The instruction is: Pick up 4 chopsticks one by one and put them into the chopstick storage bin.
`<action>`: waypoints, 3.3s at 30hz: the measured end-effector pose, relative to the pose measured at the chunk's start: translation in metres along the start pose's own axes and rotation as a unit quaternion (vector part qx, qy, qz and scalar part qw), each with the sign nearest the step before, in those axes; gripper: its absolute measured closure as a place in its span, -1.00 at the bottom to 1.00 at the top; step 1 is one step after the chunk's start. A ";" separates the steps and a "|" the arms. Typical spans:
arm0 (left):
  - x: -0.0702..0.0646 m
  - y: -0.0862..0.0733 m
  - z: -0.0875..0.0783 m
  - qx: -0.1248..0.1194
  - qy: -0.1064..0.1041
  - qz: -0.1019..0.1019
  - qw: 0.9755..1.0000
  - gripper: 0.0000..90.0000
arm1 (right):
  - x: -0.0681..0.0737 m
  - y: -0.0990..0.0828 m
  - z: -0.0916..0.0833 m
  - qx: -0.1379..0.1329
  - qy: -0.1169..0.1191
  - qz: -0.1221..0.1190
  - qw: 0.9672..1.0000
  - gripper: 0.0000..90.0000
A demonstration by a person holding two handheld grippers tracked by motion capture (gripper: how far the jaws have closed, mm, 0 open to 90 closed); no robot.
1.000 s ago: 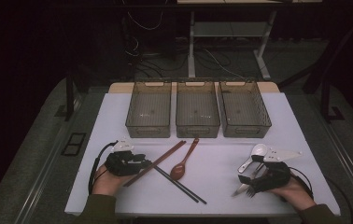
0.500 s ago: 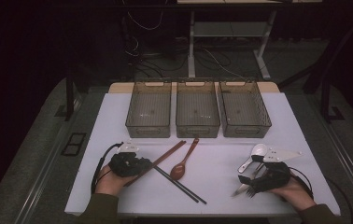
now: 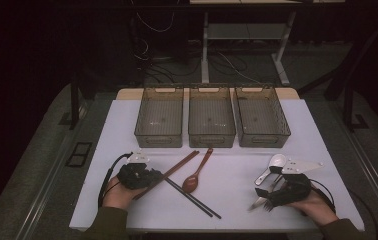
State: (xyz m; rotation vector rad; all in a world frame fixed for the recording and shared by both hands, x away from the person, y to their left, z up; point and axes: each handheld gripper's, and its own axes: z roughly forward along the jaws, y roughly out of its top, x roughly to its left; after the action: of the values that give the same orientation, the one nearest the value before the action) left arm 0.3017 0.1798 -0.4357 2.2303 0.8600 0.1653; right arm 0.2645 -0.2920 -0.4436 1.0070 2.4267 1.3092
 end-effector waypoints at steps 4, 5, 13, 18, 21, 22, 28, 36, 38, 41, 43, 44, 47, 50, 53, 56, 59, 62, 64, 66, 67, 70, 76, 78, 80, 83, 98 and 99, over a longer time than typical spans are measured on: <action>0.000 0.000 0.001 0.003 0.002 0.000 1.000 0.77 | 0.000 0.000 0.000 0.000 0.001 -0.001 1.000 -0.96; 0.000 0.000 0.001 0.003 0.002 -0.001 1.000 0.77 | 0.000 0.000 0.000 0.000 0.001 -0.001 1.000 -0.96; 0.001 0.000 0.005 0.018 0.006 0.004 1.000 0.78 | 0.000 0.000 0.000 0.001 0.000 0.000 1.000 -0.96; 0.000 -0.001 0.005 0.025 0.008 0.006 1.000 0.80 | 0.000 0.000 0.000 0.001 0.001 -0.001 1.000 -0.96; 0.000 -0.001 0.006 0.024 0.012 0.007 1.000 0.84 | 0.000 0.000 0.000 0.001 0.001 -0.001 1.000 -0.96; 0.000 -0.001 0.006 0.024 0.013 0.008 1.000 0.84 | 0.000 0.000 0.000 0.001 0.001 -0.001 1.000 -0.96; -0.002 0.000 0.006 0.025 0.019 0.010 0.999 0.85 | 0.000 0.000 0.000 0.001 0.001 -0.001 1.000 -0.96; -0.002 0.000 0.006 0.025 0.022 0.010 0.999 0.86 | 0.000 0.000 0.000 0.001 0.002 -0.002 1.000 -0.96; -0.002 0.000 0.005 0.026 0.024 0.009 0.999 0.86 | 0.000 0.000 0.000 0.001 0.002 -0.002 1.000 -0.96; -0.002 0.000 0.004 0.024 0.023 0.006 0.999 0.87 | 0.000 0.000 0.000 0.002 0.001 -0.002 1.000 -0.96; -0.002 0.001 0.003 0.023 0.024 0.007 0.999 0.87 | 0.000 0.000 -0.001 0.001 0.002 -0.002 1.000 -0.96; -0.002 0.001 0.003 0.022 0.025 0.008 0.999 0.87 | 0.000 0.000 -0.001 0.001 0.002 -0.002 1.000 -0.96; -0.003 0.002 0.002 0.021 0.026 0.011 0.999 0.87 | 0.000 0.000 -0.001 0.002 0.002 -0.002 1.000 -0.96; -0.003 0.002 0.000 0.019 0.026 0.014 0.999 0.87 | 0.000 0.000 -0.001 0.001 0.002 -0.003 1.000 -0.96; -0.003 0.002 -0.001 0.015 0.024 0.015 0.999 0.87 | 0.000 0.000 -0.001 0.002 0.001 -0.002 1.000 -0.96; -0.003 0.003 -0.004 0.014 0.021 0.016 1.000 0.87 | 0.000 0.000 -0.001 0.002 0.002 -0.003 1.000 -0.96; -0.004 0.003 -0.006 0.008 0.015 0.014 1.000 0.87 | 0.000 0.000 -0.001 0.004 0.002 -0.004 1.000 -0.96; -0.005 0.004 -0.008 0.002 0.012 0.015 1.000 0.87 | 0.000 0.000 -0.001 0.004 0.001 -0.004 1.000 -0.96; -0.006 0.005 -0.009 0.000 0.009 0.014 1.000 0.87 | 0.000 0.000 -0.001 0.004 0.001 -0.004 1.000 -0.96; -0.006 0.006 -0.010 -0.002 0.006 0.019 1.000 0.87 | 0.000 0.000 -0.001 0.004 0.002 -0.004 1.000 -0.96; -0.007 0.006 -0.010 -0.002 0.006 0.019 1.000 0.87 | -0.001 0.000 -0.001 0.004 0.002 -0.004 1.000 -0.96; -0.008 0.007 -0.011 -0.001 0.001 0.021 1.000 0.87 | -0.001 0.000 -0.001 0.003 0.001 -0.004 1.000 -0.96; -0.012 0.013 -0.013 -0.006 -0.008 0.032 0.999 0.87 | -0.001 0.000 -0.001 0.003 0.001 -0.004 1.000 -0.96; -0.013 0.015 -0.013 -0.011 -0.010 0.032 0.999 0.87 | -0.001 0.000 -0.001 0.003 0.001 -0.004 1.000 -0.96; -0.013 0.017 -0.014 -0.014 -0.014 0.033 0.999 0.87 | -0.001 0.000 -0.001 0.004 0.001 -0.004 1.000 -0.96; -0.014 0.020 -0.015 -0.020 -0.018 0.036 0.999 0.87 | -0.002 0.000 -0.001 0.004 0.000 -0.003 1.000 -0.96; -0.013 0.041 -0.016 -0.039 -0.029 0.045 0.998 0.87 | -0.002 0.000 0.000 0.004 0.001 -0.002 1.000 -0.96; -0.014 0.043 -0.016 -0.043 -0.029 0.043 0.998 0.87 | -0.002 0.000 0.000 0.004 0.001 -0.002 1.000 -0.96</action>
State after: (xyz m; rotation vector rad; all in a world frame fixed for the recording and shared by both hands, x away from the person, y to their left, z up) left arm 0.3081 0.1589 -0.3935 2.1824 0.7144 0.1735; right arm 0.2657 -0.2937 -0.4439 1.0027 2.4365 1.3002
